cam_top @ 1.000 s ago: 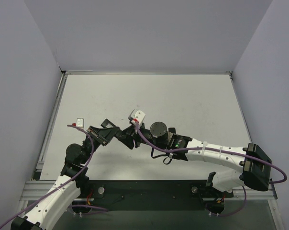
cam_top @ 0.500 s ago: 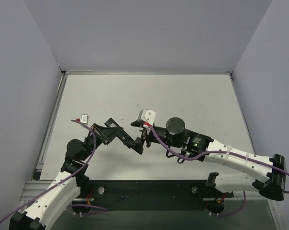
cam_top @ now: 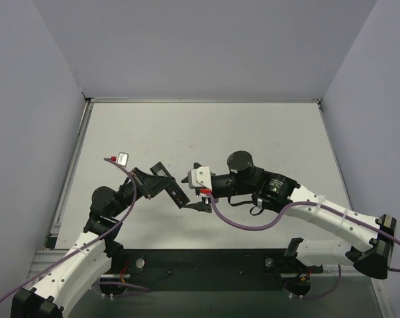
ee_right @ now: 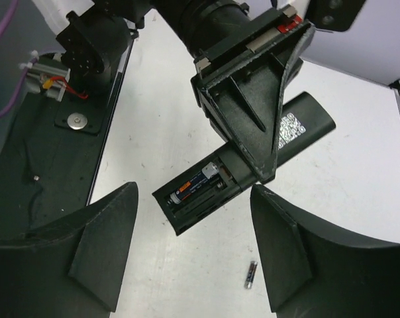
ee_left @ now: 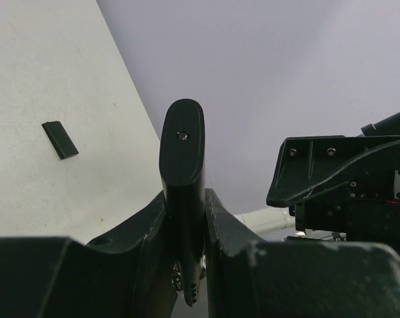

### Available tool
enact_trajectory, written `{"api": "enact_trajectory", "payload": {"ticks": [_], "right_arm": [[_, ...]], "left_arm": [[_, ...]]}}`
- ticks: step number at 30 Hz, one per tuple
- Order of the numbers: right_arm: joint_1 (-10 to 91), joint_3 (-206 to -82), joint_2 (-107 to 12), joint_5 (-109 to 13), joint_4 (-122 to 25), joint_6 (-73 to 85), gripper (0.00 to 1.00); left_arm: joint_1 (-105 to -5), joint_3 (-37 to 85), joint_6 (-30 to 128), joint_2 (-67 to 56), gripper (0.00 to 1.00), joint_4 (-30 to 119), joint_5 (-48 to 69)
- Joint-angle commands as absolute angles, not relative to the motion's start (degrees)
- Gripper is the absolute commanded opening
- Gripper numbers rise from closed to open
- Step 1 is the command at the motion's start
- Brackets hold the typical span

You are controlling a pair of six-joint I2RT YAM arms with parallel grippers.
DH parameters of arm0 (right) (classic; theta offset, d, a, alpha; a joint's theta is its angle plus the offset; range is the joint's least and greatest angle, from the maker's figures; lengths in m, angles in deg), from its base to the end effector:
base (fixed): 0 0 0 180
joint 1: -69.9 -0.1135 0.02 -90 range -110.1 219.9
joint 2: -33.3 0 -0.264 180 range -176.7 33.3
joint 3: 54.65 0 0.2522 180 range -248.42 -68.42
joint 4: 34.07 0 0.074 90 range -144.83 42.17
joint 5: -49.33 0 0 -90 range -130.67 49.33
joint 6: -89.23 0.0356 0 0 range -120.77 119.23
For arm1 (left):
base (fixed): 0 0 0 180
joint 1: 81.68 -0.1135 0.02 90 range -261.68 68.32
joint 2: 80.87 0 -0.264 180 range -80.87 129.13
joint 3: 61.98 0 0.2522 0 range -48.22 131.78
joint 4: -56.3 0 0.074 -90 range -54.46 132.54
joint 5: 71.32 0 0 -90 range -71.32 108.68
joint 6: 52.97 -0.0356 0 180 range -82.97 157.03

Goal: Load the batteries into the remote control
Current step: Load the battery into the remote control.

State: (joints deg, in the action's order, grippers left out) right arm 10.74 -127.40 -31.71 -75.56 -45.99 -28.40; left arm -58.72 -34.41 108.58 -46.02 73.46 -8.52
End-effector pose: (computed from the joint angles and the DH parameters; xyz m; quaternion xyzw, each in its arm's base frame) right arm 0.1165 0.2348 0.3792 -0.6284 0.3675 0.3878 0.5654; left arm 0.1388 -0.0765 0.2505 -0.0933 0.6442 -0.6490 0.3938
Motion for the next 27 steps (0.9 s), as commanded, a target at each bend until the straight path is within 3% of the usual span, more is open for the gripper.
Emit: {"api": "enact_trajectory", "payload": {"ticks": [1, 3, 8, 15, 27], "right_arm": [[10.92, -132.31, -35.25, -83.20, -47.57, -35.12, 0.59], [10.84, -133.28, -36.83, -83.03, -47.57, -35.66, 0.51], [10.84, -135.30, -39.64, -83.73, -50.12, -37.85, 0.45], [11.01, -136.71, -41.40, -84.70, -51.87, -39.26, 0.26], [11.19, -137.85, -43.07, -85.40, -52.14, -39.70, 0.22]], "left_arm": [[-58.39, -30.55, 106.46, -45.45, 0.00, 75.68, -12.34], [-58.39, -30.38, 106.20, -45.01, 0.00, 75.68, -12.78], [-58.39, -29.50, 105.67, -44.40, 0.00, 75.59, -14.28], [-58.39, -29.06, 105.49, -44.04, 0.00, 75.50, -14.63], [-58.39, -28.71, 105.41, -43.87, 0.00, 75.59, -14.99]]}}
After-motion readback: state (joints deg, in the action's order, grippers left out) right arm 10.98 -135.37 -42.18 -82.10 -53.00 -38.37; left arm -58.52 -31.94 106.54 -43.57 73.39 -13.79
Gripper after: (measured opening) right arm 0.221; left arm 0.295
